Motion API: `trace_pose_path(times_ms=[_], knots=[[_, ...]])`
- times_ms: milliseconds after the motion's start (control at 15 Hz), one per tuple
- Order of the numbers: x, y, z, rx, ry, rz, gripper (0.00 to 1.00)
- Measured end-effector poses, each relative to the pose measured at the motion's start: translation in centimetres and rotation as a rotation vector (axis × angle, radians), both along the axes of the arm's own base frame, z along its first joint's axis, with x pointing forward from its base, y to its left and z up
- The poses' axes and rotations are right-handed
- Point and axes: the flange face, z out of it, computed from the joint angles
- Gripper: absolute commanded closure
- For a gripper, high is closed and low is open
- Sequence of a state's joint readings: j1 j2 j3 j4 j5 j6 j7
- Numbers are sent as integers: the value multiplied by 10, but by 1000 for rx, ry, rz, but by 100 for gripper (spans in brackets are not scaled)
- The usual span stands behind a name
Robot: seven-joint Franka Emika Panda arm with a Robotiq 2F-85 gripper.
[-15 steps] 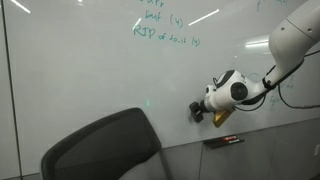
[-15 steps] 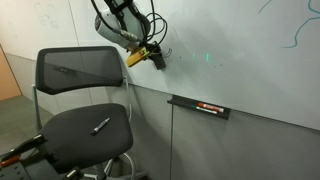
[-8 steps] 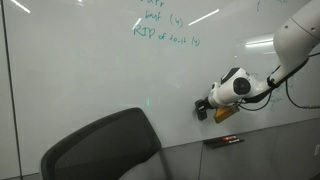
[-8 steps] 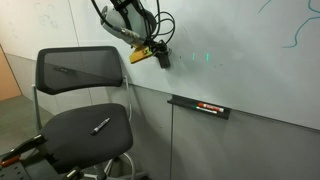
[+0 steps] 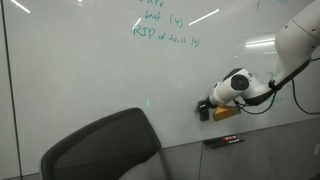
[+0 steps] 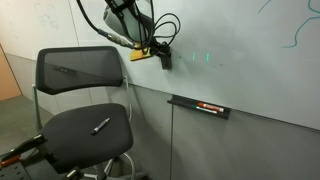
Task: Pick up the duster, then rub some scribbles off of the board
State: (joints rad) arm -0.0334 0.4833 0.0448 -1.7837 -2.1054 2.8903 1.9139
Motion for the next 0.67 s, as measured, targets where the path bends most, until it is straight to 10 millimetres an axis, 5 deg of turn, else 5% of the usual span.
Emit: trace_pose_path(times_ms=[667], knots=[[16, 14, -2, -103, 138, -122, 68]])
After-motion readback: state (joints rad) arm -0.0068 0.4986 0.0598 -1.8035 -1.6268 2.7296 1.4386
